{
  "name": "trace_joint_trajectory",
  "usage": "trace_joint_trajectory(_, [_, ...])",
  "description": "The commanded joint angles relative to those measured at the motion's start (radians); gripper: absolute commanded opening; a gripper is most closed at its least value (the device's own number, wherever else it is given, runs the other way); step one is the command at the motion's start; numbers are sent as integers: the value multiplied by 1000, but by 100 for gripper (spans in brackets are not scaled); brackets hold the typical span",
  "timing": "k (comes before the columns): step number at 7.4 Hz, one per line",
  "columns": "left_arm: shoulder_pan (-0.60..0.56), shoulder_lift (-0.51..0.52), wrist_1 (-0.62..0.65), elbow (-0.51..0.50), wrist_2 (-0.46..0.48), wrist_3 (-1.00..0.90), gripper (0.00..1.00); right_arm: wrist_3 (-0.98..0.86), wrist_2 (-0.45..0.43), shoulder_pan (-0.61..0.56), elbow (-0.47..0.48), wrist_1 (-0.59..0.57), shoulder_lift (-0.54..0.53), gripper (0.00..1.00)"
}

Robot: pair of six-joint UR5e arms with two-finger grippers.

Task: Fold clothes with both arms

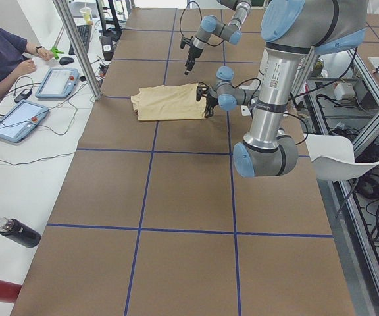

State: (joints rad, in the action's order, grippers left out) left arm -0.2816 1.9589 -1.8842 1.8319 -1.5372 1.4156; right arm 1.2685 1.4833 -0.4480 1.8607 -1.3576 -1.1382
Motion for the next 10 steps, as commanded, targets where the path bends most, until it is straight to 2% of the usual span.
trace_joint_trajectory(1, [1,0,-1,-3,0,0,43,-1,0,0,0,0,0,100])
trace_joint_trajectory(6, [1,0,-1,-10,0,2,40,-3,0,2,-2,0,0,100])
trace_joint_trajectory(7, [1,0,-1,-10,0,2,28,-3,2,2,-2,0,0,100])
trace_joint_trajectory(9, [18,-3,1,-10,2,3,12,-1,0,8,-2,0,0,100])
trace_joint_trajectory(10, [19,0,1,-10,3,6,0,-1,-2,11,-2,0,0,100])
